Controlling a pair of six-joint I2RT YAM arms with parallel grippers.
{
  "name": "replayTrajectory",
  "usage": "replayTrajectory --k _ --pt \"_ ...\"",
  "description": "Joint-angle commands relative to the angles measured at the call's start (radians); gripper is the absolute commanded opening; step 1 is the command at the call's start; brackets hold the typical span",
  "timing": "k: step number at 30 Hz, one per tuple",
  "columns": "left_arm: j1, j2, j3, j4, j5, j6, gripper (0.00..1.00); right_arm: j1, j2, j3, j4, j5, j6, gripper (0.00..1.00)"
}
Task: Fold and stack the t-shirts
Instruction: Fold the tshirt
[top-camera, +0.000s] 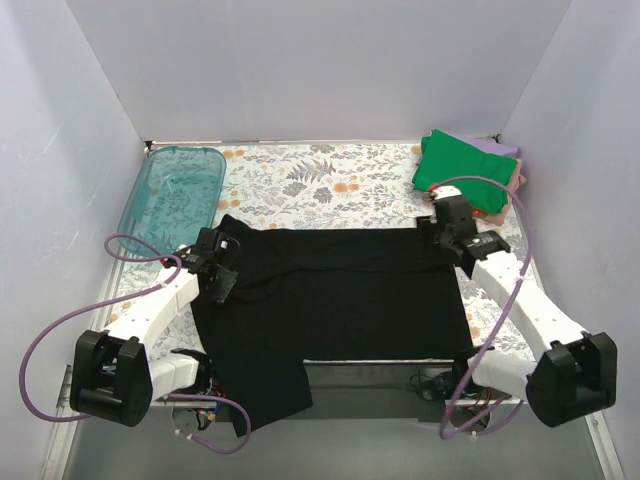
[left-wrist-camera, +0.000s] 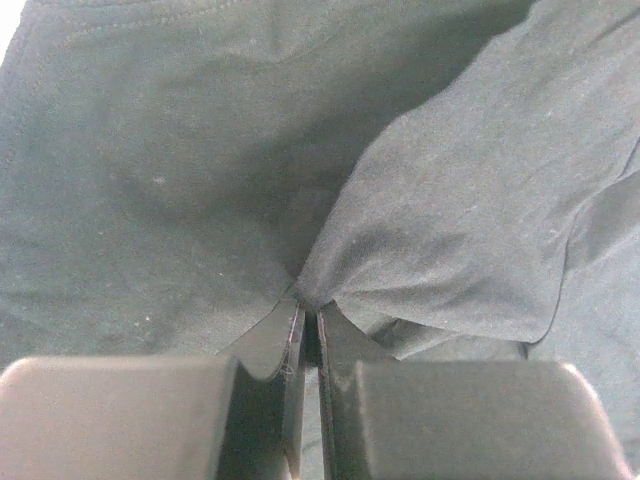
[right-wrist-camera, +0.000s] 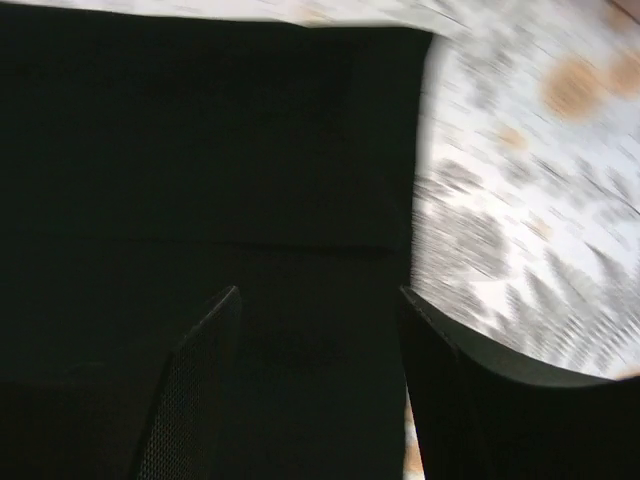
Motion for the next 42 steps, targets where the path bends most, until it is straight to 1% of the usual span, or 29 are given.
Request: replayTrajectory --k 1,2,3,4,5,6,7,8,9,10,12,13,16,19,25,31,33,34,36,38,42 --pt "0.006 -0.017 0.045 -0.008 0.011 0.007 0.00 0.235 -0.034 0.010 0.106 -0.220 0.038 0.70" --pt "0.008 -0.016 0.048 -0.006 0.013 0.008 0.00 0.294 -0.024 0.008 0.179 -0.264 0.055 0.70" --pt "0.008 -0.012 0.053 -0.006 0.010 0.007 0.00 0.404 -0.011 0.002 0.224 -0.289 0.071 0.70" --pt "0.008 -0.003 0.056 0.003 0.010 0.007 0.00 0.456 0.030 0.002 0.268 -0.300 0.101 0.70" --pt "0.008 0.004 0.067 0.009 0.011 0.005 0.00 0.504 0.058 0.002 0.364 -0.335 0.121 0.69" --pt "0.009 0.012 0.073 0.012 0.014 0.005 0.00 0.597 0.089 0.016 0.408 -0.335 0.136 0.68" --pt "0.009 0.038 0.079 0.020 0.016 0.007 0.00 0.636 0.164 0.033 0.449 -0.335 0.162 0.68" --pt "0.011 0.049 0.090 0.020 0.016 0.005 0.00 0.668 0.205 0.054 0.518 -0.324 0.179 0.68" --pt "0.011 0.064 0.094 0.017 0.017 0.005 0.00 0.714 0.250 0.109 0.542 -0.317 0.201 0.67" --pt "0.012 0.075 0.094 0.022 0.023 0.008 0.00 0.733 0.341 0.140 0.557 -0.310 0.244 0.66" --pt "0.018 0.095 0.087 0.022 0.032 0.010 0.00 0.774 0.426 0.207 0.583 -0.266 0.282 0.64" --pt "0.018 0.095 0.082 0.032 0.037 0.013 0.00 0.787 0.501 0.262 0.589 -0.257 0.308 0.64" --pt "0.022 0.081 0.061 0.049 0.045 0.016 0.00 0.819 0.621 0.368 0.594 -0.228 0.345 0.62" --pt "0.023 0.067 0.045 0.051 0.039 0.020 0.00 0.830 0.701 0.424 0.592 -0.201 0.386 0.59" --pt "0.025 0.058 0.034 0.049 0.037 0.025 0.00 0.830 0.796 0.455 0.588 -0.165 0.431 0.53" --pt "0.028 0.041 0.028 0.049 0.036 0.022 0.00 0.830 0.862 0.502 0.582 -0.186 0.445 0.49" --pt "0.026 0.040 0.027 0.049 0.034 0.022 0.00 0.831 0.868 0.507 0.579 -0.188 0.450 0.45" --pt "0.026 0.040 0.028 0.048 0.034 0.020 0.00 0.831 0.873 0.508 0.577 -0.182 0.454 0.42" --pt "0.026 0.038 0.027 0.046 0.034 0.022 0.00 0.831 0.873 0.504 0.568 -0.166 0.462 0.15" --pt "0.026 0.037 0.027 0.046 0.039 0.020 0.00 0.833 0.852 0.493 0.568 -0.159 0.468 0.02" --pt "0.028 0.026 0.028 0.036 0.055 0.023 0.00 0.839 0.792 0.481 0.522 -0.148 0.456 0.01"
